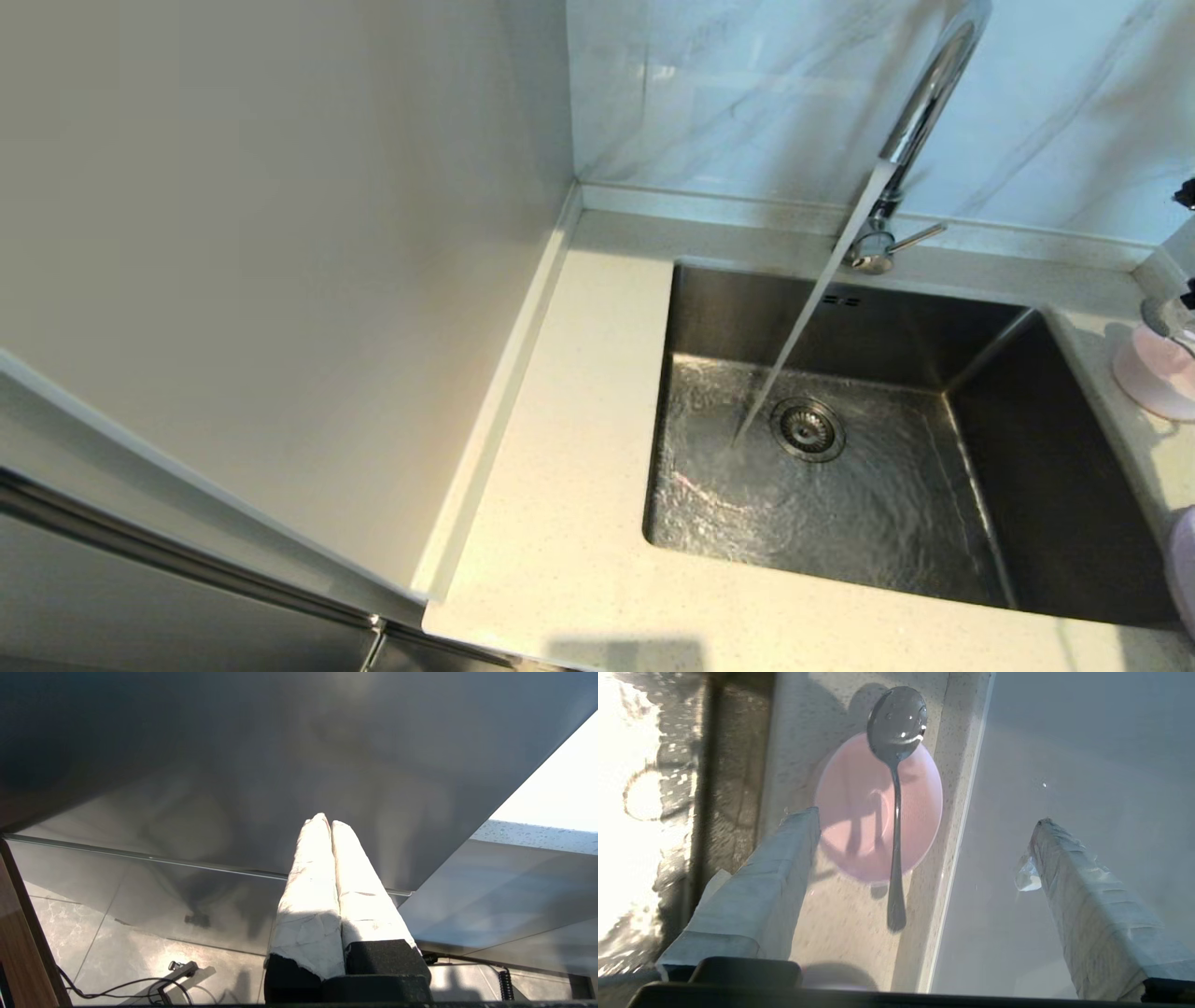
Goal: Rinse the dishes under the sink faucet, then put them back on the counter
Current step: Pick up the plate
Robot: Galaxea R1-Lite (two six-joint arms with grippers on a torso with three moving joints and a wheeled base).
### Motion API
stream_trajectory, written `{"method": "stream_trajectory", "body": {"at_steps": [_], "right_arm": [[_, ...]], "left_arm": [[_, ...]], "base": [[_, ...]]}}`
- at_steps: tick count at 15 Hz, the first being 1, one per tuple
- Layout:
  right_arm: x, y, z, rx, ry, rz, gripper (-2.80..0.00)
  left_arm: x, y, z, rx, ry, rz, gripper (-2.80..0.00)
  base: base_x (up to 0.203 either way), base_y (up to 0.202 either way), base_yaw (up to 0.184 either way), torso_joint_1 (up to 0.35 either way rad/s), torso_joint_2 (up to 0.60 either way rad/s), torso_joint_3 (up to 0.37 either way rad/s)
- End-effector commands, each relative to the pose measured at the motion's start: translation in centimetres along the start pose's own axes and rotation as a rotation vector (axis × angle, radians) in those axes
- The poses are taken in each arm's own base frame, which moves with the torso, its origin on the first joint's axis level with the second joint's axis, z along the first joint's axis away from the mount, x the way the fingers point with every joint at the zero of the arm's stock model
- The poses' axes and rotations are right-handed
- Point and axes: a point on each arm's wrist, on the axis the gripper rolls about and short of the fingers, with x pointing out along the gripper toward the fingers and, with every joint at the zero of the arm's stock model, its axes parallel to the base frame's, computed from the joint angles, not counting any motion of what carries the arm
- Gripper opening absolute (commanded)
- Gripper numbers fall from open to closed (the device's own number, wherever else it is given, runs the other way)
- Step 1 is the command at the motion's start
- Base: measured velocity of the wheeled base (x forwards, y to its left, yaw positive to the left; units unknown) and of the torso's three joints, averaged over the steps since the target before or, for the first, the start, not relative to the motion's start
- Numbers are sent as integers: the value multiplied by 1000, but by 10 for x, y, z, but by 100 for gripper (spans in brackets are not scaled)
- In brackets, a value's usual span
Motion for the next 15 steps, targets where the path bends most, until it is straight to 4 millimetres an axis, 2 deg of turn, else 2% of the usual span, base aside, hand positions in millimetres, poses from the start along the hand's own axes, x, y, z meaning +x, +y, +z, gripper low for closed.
{"method": "stream_trajectory", "body": {"at_steps": [1, 6, 9, 12, 15], "right_arm": [[-47, -6, -9, 8, -52, -13, 0], [-117, -3, -49, 22, -84, 54, 0], [-155, 4, -80, 45, 39, 157, 0], [-175, 15, -106, 59, 229, 260, 0], [-177, 30, -107, 220, 336, 337, 0]], "left_arm": [[0, 0, 0, 0, 0, 1, -280], [0, 0, 0, 0, 0, 1, -280], [0, 0, 0, 0, 0, 1, -280], [0, 0, 0, 0, 0, -1, -280], [0, 0, 0, 0, 0, -1, -280]], "base": [[0, 0, 0, 0, 0, 0], [0, 0, 0, 0, 0, 0], [0, 0, 0, 0, 0, 0], [0, 0, 0, 0, 0, 0], [0, 0, 0, 0, 0, 0]]}}
